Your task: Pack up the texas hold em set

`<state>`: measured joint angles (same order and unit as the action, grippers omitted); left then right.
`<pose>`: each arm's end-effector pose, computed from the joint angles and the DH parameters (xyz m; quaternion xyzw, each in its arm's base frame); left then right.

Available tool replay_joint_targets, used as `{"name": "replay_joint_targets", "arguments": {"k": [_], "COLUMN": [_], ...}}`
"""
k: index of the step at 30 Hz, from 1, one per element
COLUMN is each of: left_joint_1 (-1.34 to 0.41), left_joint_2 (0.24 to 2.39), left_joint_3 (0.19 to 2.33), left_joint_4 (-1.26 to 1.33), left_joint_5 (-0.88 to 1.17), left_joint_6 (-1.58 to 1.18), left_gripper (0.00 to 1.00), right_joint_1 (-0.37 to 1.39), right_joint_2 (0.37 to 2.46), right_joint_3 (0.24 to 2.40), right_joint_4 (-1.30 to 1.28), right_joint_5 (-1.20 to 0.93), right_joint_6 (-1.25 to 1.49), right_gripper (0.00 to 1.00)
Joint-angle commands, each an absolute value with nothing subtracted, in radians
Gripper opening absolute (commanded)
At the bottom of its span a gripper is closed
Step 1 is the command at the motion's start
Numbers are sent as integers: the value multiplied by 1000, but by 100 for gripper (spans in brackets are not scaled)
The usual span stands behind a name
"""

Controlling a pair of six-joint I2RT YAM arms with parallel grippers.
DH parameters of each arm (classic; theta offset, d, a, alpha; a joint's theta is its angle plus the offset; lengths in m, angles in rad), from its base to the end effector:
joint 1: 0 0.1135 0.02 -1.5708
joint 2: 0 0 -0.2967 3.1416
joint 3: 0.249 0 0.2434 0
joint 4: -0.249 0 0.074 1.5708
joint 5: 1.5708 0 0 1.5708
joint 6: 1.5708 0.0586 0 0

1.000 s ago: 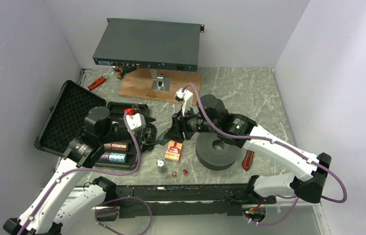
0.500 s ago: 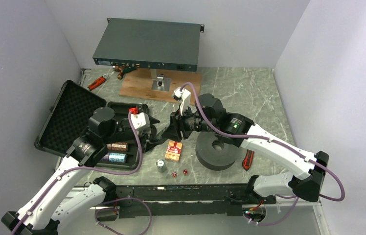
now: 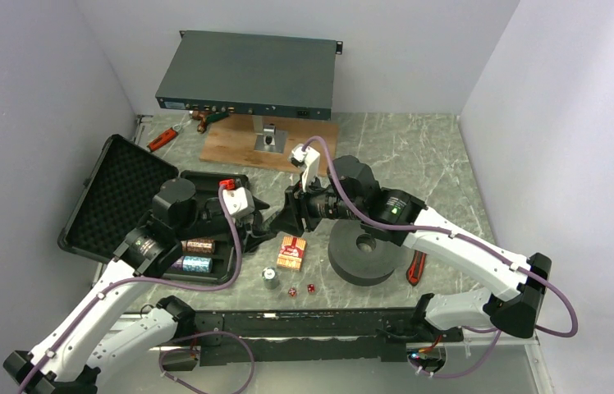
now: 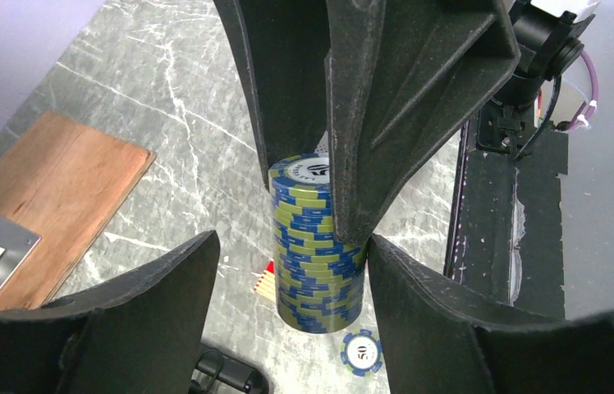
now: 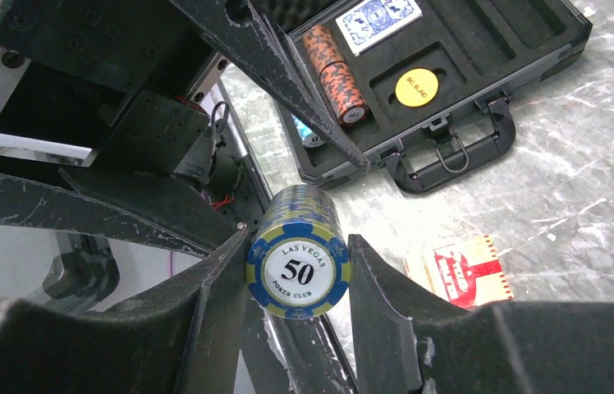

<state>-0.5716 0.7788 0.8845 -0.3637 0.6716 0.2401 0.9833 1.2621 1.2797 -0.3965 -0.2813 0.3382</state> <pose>0.1089 -0.1134 0.3759 0.4801 0.6078 -0.3525 0.5252 0.1448 0.2468 0.4121 -0.3344 0.7522 0.4327 0.3676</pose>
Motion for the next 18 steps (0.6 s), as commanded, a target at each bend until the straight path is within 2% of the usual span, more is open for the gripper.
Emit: {"name": "replay_joint_targets", "arguments": {"k": [1,8,12,16,17,18], "left_joint_1": [-582,-599,-606,-607,-607,-607], "left_joint_2": [785,805,812,831,833,833], "left_joint_3": [875,870,867,881,883,884], "left_joint_4": [-341,-319,-297,-313,-315,-318], "left_joint_5": [676,672,678,671,664,657], "left_joint_6": [226,209,196,192,193,194], "left_gripper": [69,58,40,5,0,0], "right_joint_1": [982,982,983,983,982,982], "right_joint_2": [1244,1249,1246,1234,1233,1234], "right_joint_3": [1355,1352,1346,1333,1332,1338], "right_joint_4": [-272,-261,-256,-245,-249,-258], "right_joint_5": [-300,-308,-309,-309,-307,-305], "right_joint_6": [356,363,367,375,376,376], "right_gripper": [0,0,0,0,0,2]}}
